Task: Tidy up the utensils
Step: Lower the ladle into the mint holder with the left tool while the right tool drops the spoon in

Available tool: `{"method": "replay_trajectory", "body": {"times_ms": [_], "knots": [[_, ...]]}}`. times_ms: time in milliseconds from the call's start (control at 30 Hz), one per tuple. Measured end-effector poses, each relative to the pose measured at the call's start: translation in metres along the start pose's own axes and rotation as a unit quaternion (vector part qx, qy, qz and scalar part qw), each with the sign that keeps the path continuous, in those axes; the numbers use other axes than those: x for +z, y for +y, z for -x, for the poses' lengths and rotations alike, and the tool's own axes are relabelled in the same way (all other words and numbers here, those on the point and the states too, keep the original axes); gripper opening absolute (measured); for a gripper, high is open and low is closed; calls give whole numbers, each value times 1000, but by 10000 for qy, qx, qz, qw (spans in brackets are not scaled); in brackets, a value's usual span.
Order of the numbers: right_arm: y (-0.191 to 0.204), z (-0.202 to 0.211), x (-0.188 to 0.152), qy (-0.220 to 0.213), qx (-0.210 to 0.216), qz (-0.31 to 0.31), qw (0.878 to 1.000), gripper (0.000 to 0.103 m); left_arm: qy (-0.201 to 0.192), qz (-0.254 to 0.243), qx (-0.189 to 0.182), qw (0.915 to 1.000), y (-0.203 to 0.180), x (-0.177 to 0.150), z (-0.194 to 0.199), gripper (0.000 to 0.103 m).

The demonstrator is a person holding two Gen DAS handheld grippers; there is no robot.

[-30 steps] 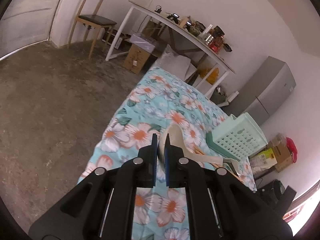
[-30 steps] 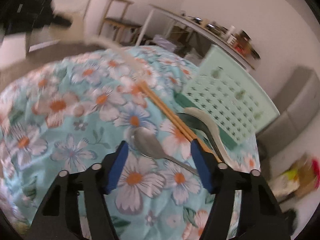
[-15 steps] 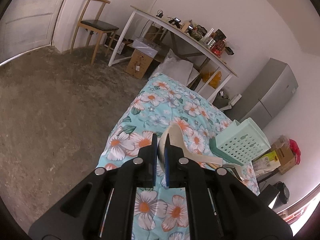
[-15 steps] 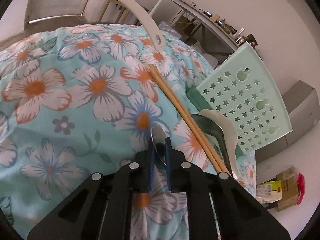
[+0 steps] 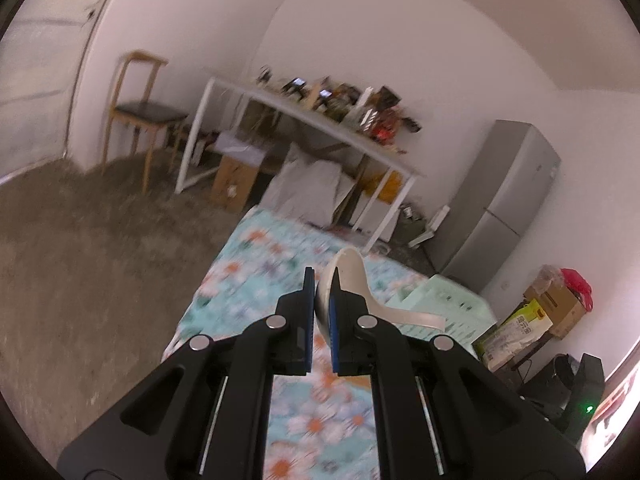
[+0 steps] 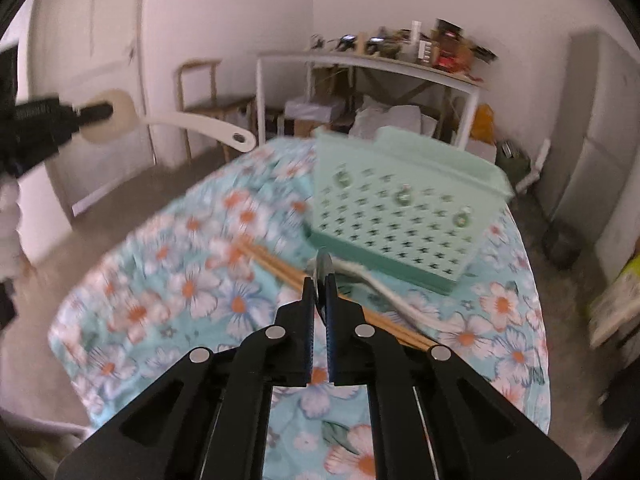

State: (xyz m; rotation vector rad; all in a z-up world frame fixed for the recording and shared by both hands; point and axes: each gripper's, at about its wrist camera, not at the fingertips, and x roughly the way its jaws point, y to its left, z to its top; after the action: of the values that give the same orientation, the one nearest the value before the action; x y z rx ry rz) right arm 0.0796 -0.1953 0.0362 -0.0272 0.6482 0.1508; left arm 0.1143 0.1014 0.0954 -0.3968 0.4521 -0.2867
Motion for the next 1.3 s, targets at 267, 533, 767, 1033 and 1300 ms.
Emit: {"method": "replay_trajectory", "body": {"times_ms": [267,533,767,1033,1300], "knots": [[-59,42,-4,-417,338,-973,9938,3,-451,-1106,252,9925,-84,35,-27,5],[-99,73,5,-1041,738,-1321,9830,3,-351,-2274,900,9690,-149,36,-70,5],[-122,93,14,-1544,830,-1339,9754,3,247,-2960,1373,9449,-179,28,-124,6],[-138,89,16,-1715,1001,-1457,9692,3,833,-2980,1109,9444,-185,18,-165,15],[-148,90,32,-1984,1245,-1421,9617,3,846,-1754,409,9800,-154,22,-162,51]]}}
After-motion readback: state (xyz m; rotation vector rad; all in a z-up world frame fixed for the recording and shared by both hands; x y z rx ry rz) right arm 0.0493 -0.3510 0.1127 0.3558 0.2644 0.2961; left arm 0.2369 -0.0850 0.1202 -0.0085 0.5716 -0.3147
